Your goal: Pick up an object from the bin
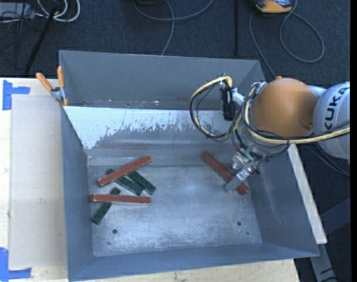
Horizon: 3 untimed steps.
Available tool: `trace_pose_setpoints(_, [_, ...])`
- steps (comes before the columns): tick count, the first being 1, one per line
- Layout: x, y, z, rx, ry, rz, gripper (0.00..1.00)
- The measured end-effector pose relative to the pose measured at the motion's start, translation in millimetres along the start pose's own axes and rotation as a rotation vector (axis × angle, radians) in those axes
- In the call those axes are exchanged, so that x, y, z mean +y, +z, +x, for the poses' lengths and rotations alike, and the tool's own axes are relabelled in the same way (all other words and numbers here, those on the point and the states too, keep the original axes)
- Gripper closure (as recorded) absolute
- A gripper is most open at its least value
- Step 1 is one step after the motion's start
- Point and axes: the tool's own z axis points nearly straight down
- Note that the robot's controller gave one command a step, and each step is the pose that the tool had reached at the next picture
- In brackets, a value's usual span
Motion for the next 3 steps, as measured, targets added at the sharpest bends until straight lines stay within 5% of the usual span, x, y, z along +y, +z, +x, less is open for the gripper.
trace_pose_setpoints(3, [0.0,0.4,-0.3,-0.001,0.002,0.0,1.0])
